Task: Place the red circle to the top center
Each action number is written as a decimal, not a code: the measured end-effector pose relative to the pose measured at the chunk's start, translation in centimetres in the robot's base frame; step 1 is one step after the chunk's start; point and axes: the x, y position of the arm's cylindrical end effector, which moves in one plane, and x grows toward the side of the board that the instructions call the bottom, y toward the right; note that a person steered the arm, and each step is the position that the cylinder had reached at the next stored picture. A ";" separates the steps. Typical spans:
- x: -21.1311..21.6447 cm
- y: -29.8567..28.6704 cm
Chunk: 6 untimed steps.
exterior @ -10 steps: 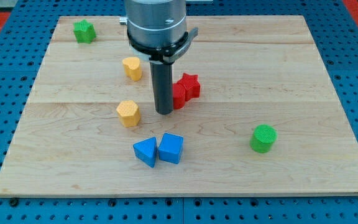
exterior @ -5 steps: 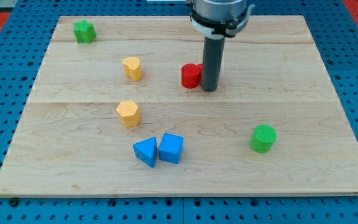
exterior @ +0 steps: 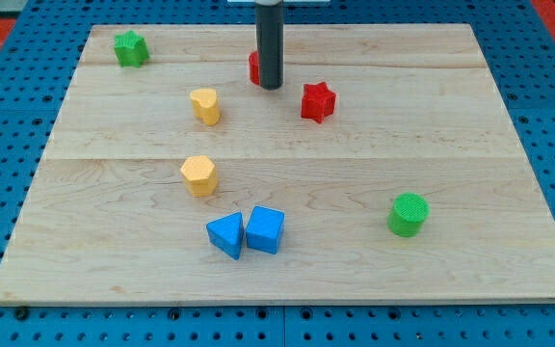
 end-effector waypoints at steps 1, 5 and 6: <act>-2.5 0.0; 0.2 -1.3; 0.7 -0.7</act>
